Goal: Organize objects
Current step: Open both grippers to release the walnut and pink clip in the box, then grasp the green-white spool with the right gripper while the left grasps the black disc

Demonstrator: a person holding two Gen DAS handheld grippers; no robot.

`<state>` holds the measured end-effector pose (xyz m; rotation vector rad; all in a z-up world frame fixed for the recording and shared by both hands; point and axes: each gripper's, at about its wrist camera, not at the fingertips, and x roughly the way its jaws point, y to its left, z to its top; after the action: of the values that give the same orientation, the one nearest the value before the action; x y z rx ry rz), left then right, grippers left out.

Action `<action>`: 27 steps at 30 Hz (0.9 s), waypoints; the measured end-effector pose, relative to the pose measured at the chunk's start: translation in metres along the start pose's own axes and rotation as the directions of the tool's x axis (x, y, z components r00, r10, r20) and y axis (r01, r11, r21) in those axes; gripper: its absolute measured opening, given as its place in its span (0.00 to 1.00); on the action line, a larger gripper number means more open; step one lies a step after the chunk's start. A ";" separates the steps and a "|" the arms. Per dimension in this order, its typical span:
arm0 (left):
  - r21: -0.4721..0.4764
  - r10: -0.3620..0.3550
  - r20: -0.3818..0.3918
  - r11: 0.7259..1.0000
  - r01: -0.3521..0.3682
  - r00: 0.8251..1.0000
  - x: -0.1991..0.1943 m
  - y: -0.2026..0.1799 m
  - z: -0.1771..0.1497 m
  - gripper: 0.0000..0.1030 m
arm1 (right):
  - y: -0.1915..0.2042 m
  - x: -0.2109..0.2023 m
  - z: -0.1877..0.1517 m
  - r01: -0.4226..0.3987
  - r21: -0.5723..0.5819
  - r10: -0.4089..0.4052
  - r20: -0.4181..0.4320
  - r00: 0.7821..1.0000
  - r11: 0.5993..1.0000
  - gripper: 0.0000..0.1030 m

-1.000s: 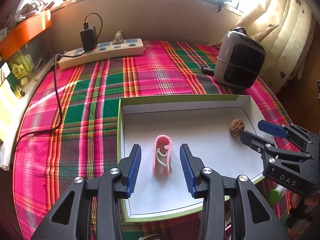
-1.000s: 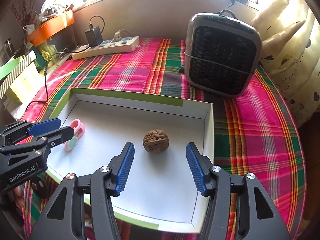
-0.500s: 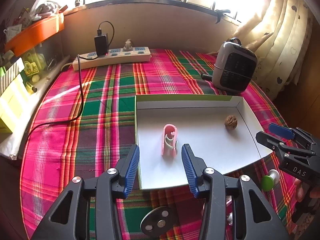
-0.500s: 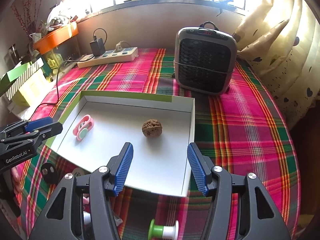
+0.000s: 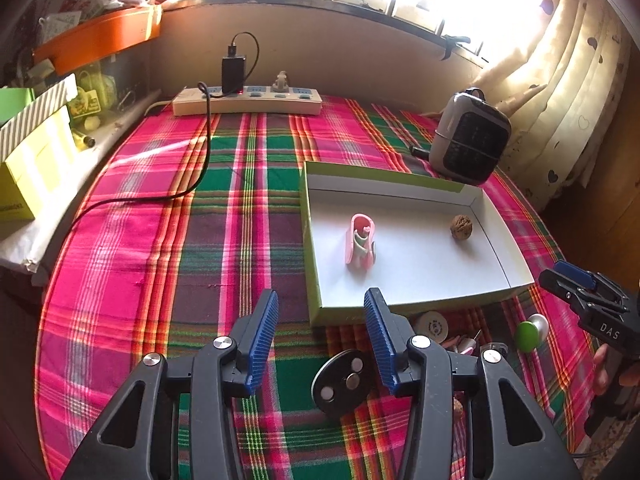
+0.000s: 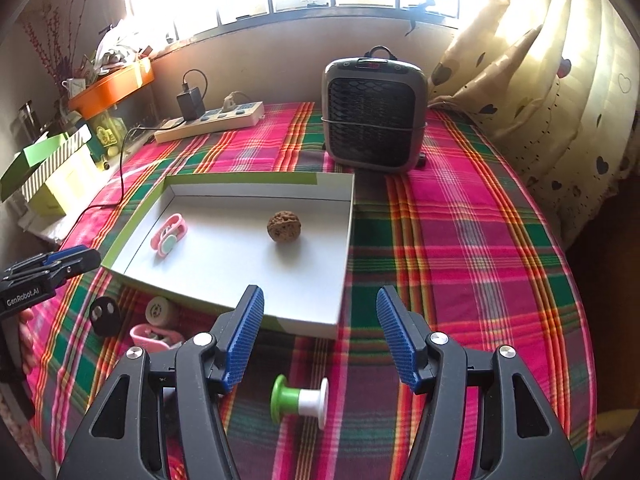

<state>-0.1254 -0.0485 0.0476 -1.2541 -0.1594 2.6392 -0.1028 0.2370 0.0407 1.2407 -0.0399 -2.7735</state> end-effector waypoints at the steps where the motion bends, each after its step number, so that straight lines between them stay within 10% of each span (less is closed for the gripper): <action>1: -0.003 0.000 -0.002 1.000 0.000 1.000 0.000 0.002 -0.001 0.42 | -0.001 -0.002 -0.003 0.000 0.001 0.000 0.000 1.000 1.000 0.58; 27: -0.016 -0.109 -0.063 0.994 0.108 0.992 0.005 0.000 -0.039 0.45 | -0.010 -0.011 -0.051 -0.030 0.039 0.031 -0.015 0.999 0.999 0.62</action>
<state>-0.0986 -0.0468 0.0196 -1.2934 -0.2276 2.5075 -0.0585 0.2491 0.0137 1.2594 -0.1106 -2.7495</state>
